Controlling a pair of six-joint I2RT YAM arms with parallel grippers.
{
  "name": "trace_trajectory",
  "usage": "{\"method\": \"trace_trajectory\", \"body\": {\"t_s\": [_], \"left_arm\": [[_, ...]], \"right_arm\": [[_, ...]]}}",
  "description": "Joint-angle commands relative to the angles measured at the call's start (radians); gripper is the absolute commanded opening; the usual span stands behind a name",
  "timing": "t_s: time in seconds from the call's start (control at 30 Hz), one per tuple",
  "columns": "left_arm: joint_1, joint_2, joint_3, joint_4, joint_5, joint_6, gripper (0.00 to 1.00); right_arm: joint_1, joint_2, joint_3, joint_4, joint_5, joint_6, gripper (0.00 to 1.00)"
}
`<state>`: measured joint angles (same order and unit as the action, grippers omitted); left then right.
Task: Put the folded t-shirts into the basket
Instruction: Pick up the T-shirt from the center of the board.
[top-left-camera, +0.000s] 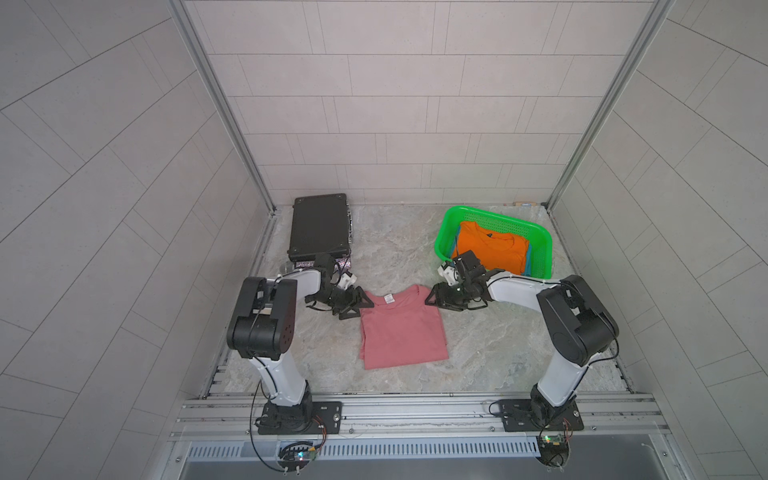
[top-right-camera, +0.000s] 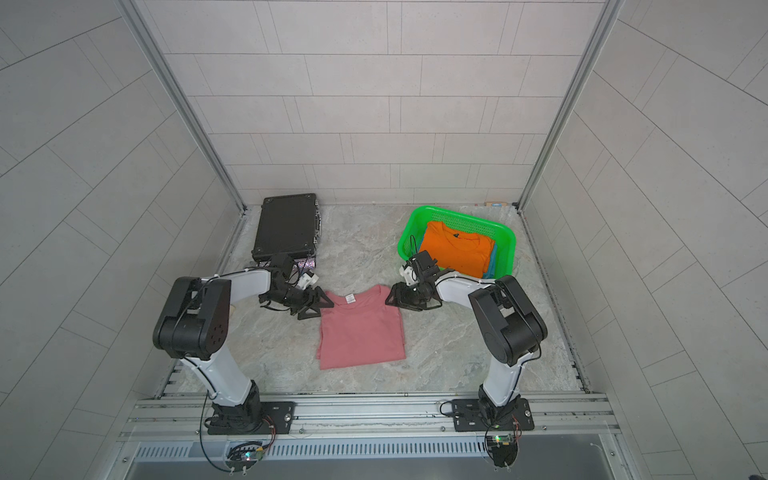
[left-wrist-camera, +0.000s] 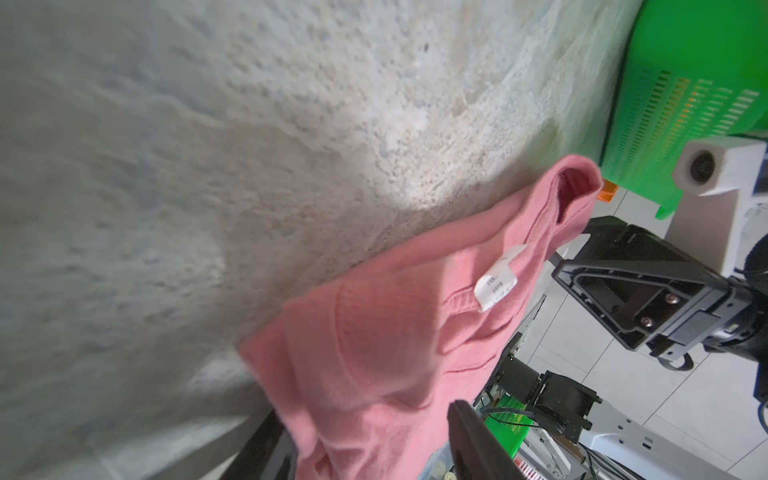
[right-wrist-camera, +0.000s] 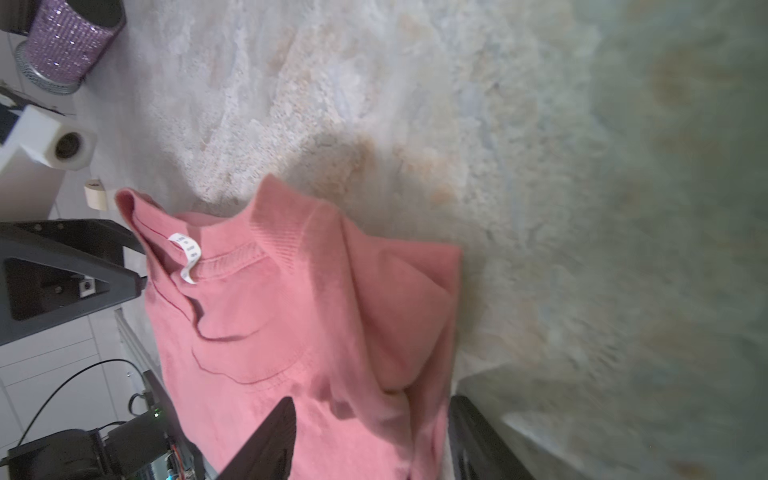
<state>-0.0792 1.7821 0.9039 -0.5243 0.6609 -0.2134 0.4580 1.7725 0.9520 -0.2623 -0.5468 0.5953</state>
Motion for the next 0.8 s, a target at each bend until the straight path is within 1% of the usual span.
{"method": "trace_trajectory", "body": {"t_s": [0.0, 0.07, 0.13, 0.23, 0.27, 0.33, 0.4, 0.47, 0.53, 0.6, 0.67, 0.77], "left_arm": [[-0.01, 0.076, -0.039, -0.047, -0.11, 0.014, 0.49], [-0.011, 0.083, -0.033, -0.053, -0.108, 0.02, 0.42], [-0.011, 0.083, -0.031, -0.057, -0.108, 0.022, 0.32], [-0.01, 0.083, -0.03, -0.058, -0.112, 0.022, 0.23], [-0.01, 0.083, -0.029, -0.059, -0.113, 0.023, 0.21], [-0.01, 0.085, -0.027, -0.059, -0.105, 0.028, 0.14], [-0.01, 0.08, -0.023, -0.061, -0.097, 0.035, 0.1], [-0.01, 0.066, -0.023, -0.06, -0.083, 0.046, 0.09], [-0.01, 0.04, -0.031, -0.052, -0.065, 0.055, 0.08], [-0.011, 0.009, -0.039, -0.041, -0.052, 0.057, 0.04], [-0.01, -0.031, -0.047, -0.027, -0.024, 0.063, 0.0], [-0.012, -0.073, -0.051, -0.023, 0.021, 0.07, 0.0]], "right_arm": [[-0.001, 0.058, -0.033, -0.012, 0.012, 0.01, 0.59], [0.0, 0.053, -0.033, -0.012, 0.016, 0.001, 0.56], [-0.002, 0.047, -0.033, -0.011, 0.02, -0.01, 0.49], [-0.001, 0.043, -0.032, -0.004, 0.019, -0.018, 0.37], [-0.001, 0.043, -0.032, 0.001, 0.015, -0.019, 0.3], [-0.002, 0.042, -0.033, 0.02, -0.002, -0.021, 0.19], [-0.002, 0.031, -0.039, 0.045, -0.019, -0.021, 0.12], [0.0, 0.002, -0.053, 0.081, -0.035, -0.02, 0.07], [0.003, -0.045, -0.076, 0.136, -0.053, -0.018, 0.0], [0.006, -0.103, -0.09, 0.169, -0.056, -0.019, 0.0], [0.01, -0.176, -0.098, 0.179, -0.033, -0.029, 0.0], [0.01, -0.262, -0.104, 0.169, 0.005, -0.039, 0.0]]}}
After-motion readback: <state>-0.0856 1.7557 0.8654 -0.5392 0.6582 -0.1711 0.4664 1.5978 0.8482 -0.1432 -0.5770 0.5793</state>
